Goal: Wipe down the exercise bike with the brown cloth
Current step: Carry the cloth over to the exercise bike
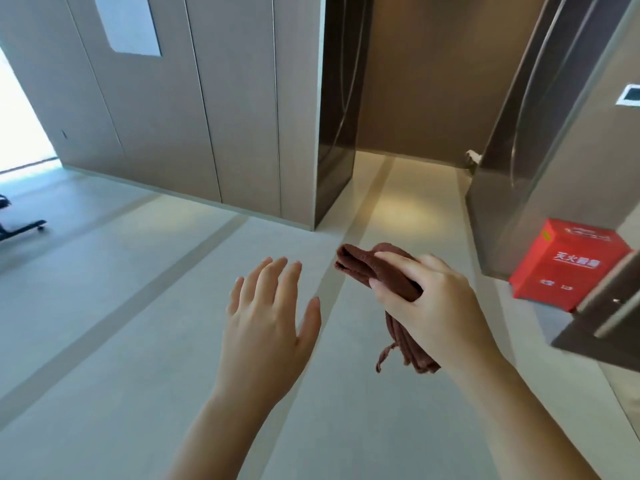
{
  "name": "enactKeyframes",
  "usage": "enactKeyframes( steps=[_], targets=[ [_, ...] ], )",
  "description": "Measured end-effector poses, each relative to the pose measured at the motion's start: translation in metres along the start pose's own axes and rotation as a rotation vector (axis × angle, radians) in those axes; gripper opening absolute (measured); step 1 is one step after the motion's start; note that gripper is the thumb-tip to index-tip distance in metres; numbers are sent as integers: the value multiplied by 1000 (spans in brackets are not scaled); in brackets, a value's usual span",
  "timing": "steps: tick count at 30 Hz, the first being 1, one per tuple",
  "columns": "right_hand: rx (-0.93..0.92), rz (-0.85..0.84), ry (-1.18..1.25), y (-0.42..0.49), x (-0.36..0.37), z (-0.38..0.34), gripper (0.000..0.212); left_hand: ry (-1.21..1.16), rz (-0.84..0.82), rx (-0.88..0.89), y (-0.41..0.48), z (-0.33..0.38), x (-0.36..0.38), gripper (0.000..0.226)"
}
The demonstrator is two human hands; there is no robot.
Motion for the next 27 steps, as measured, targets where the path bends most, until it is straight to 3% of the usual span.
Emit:
enactKeyframes(
  steps=[13,20,27],
  targets=[
    [-191,-115,126,250,169,-17,37,189,79,-131,190,-154,47,50],
    [-324,-253,194,329,296,-91,42,254,125,-315,228,-287,43,44],
    [-402,-346,259,389,449,-203,41,301,187,-461,248,-465,12,43]
  ],
)
Point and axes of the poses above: each hand's wrist, its own y-axis towards the middle knuckle, its own x-axis out of the palm, z = x × y, the point moved 6 cm from there along y, towards the middle knuckle, and after that the axes turned 1 degree about -z, right-handed, at the moved point
